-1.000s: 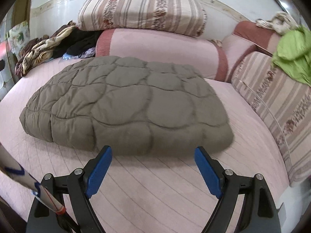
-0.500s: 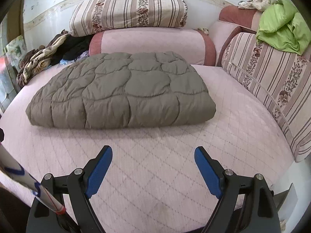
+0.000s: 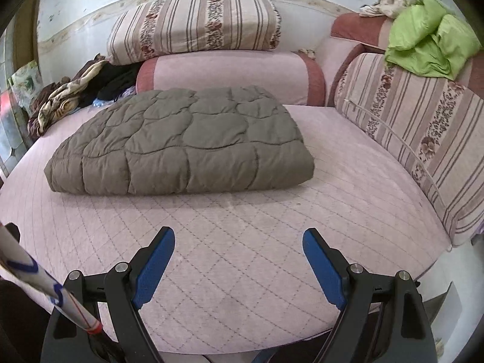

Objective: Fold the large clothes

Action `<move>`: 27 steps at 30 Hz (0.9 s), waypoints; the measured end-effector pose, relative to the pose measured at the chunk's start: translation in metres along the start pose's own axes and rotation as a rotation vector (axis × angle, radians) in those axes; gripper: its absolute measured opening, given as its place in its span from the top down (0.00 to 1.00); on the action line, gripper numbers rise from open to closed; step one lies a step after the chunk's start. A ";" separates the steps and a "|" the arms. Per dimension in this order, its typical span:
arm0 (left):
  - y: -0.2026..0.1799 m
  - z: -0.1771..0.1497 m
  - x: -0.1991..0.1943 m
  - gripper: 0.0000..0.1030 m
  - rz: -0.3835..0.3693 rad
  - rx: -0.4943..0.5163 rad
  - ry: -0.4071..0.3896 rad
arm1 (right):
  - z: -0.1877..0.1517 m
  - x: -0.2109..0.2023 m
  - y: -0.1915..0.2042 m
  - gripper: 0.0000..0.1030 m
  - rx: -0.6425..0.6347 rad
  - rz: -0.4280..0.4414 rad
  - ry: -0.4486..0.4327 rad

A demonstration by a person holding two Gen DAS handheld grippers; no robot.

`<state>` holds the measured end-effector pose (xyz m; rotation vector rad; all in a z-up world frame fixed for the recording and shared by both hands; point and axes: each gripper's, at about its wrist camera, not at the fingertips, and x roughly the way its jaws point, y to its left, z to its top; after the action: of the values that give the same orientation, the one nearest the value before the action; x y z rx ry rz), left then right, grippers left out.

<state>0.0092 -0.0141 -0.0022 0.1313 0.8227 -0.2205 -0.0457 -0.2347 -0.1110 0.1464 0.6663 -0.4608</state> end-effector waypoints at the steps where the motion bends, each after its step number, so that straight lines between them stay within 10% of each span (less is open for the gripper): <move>1: -0.001 0.000 -0.001 0.06 0.001 0.003 0.000 | 0.000 -0.001 -0.001 0.13 0.001 -0.005 -0.003; 27: 0.002 0.014 0.025 0.06 0.038 -0.003 0.102 | 0.015 0.013 0.001 0.13 -0.047 -0.036 0.065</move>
<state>0.0364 -0.0189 -0.0113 0.1560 0.9212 -0.1778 -0.0280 -0.2428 -0.1075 0.1051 0.7439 -0.4761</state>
